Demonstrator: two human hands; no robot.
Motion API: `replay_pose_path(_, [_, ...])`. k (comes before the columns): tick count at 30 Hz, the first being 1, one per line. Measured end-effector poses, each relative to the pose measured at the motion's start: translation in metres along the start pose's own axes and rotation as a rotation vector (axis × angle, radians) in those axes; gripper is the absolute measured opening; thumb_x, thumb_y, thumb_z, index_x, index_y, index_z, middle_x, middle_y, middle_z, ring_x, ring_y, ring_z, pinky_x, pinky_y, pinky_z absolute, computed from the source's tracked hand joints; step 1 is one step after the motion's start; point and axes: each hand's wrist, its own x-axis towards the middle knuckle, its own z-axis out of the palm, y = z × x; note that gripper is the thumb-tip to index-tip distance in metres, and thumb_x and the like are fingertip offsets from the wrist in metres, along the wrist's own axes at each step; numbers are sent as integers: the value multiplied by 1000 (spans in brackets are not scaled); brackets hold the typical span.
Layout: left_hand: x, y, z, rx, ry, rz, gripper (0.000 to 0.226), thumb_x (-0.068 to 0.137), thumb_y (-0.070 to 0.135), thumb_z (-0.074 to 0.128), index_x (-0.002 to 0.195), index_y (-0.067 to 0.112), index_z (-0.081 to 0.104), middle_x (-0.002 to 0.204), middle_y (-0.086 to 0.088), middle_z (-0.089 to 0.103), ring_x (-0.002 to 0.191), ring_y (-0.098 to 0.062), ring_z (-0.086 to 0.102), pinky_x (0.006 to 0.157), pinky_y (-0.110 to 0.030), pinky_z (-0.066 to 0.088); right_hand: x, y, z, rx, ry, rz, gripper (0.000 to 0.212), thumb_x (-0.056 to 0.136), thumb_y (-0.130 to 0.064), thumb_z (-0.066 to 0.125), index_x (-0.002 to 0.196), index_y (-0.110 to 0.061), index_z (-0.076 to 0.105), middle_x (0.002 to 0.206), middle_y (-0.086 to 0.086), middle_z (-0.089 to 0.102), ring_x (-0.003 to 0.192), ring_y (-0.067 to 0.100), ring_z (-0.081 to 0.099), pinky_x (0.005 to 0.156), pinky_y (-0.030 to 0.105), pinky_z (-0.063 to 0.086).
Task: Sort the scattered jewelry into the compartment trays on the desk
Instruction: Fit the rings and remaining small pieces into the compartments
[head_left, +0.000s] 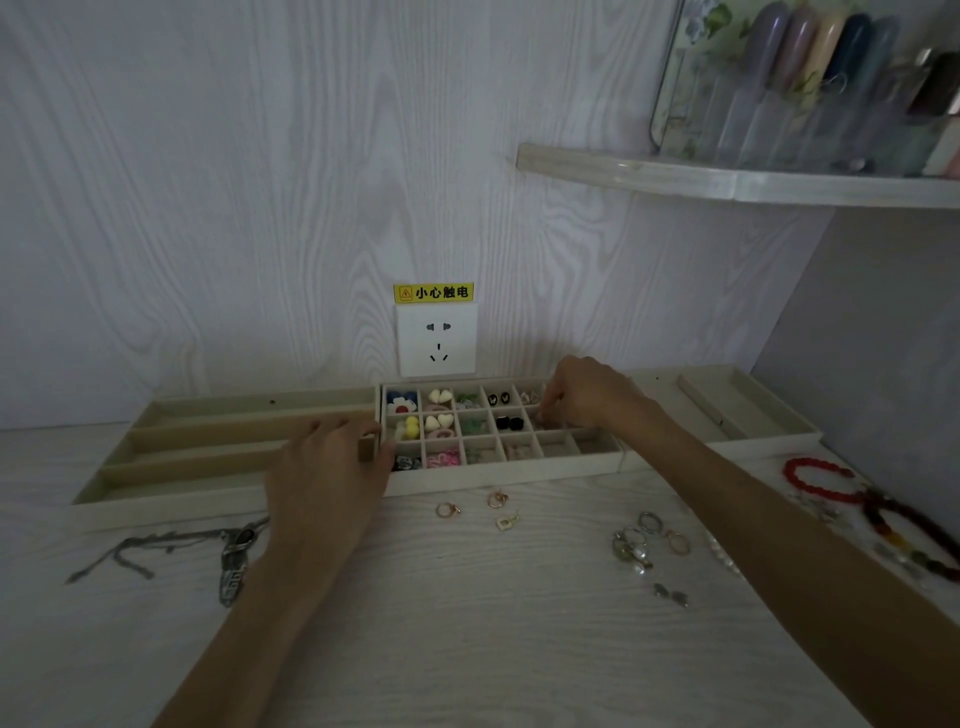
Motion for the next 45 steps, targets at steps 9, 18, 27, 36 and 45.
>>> replay_pose_path(9, [1, -1, 0, -11, -22, -4, 27, 91, 39, 52, 103, 22, 70, 95, -2, 69, 97, -24, 57, 67, -30, 43, 0, 4, -3, 15, -6, 19, 26, 79, -26, 72, 100, -11, 72, 98, 4, 70, 88, 18, 63, 76, 30, 51])
replay_pose_path(18, [0, 2, -6, -95, 77, 42, 17, 86, 20, 65, 98, 12, 72, 96, -8, 70, 91, -29, 60, 69, -36, 48, -39, 18, -49, 169, 21, -73, 24, 80, -26, 73, 100, -14, 73, 103, -2, 69, 92, 10, 61, 85, 25, 50])
replay_pose_path(27, [-35, 37, -28, -150, -344, 187, 24, 89, 33, 58, 113, 38, 62, 107, 19, 63, 91, 1, 55, 75, -23, 42, -109, 55, -44, 111, -208, -102, 22, 80, -6, 68, 89, -25, 73, 79, -7, 67, 73, 0, 59, 72, 12, 45])
replay_pose_path(36, [-58, 71, -14, -110, -537, 342, 33, 95, 33, 46, 127, 39, 52, 136, 19, 46, 124, -6, 41, 97, -29, 39, -144, 78, -10, 116, 18, -109, 20, 82, -18, 69, 93, -34, 71, 82, -21, 60, 71, -6, 53, 66, 11, 41])
replay_pose_path(45, [-61, 48, -17, -310, -591, 312, 29, 93, 28, 54, 118, 43, 55, 126, 28, 49, 117, 5, 42, 102, -24, 34, -167, 80, 3, 246, 68, -226, 33, 80, -14, 71, 91, -44, 66, 94, -23, 64, 89, 5, 61, 80, 28, 50])
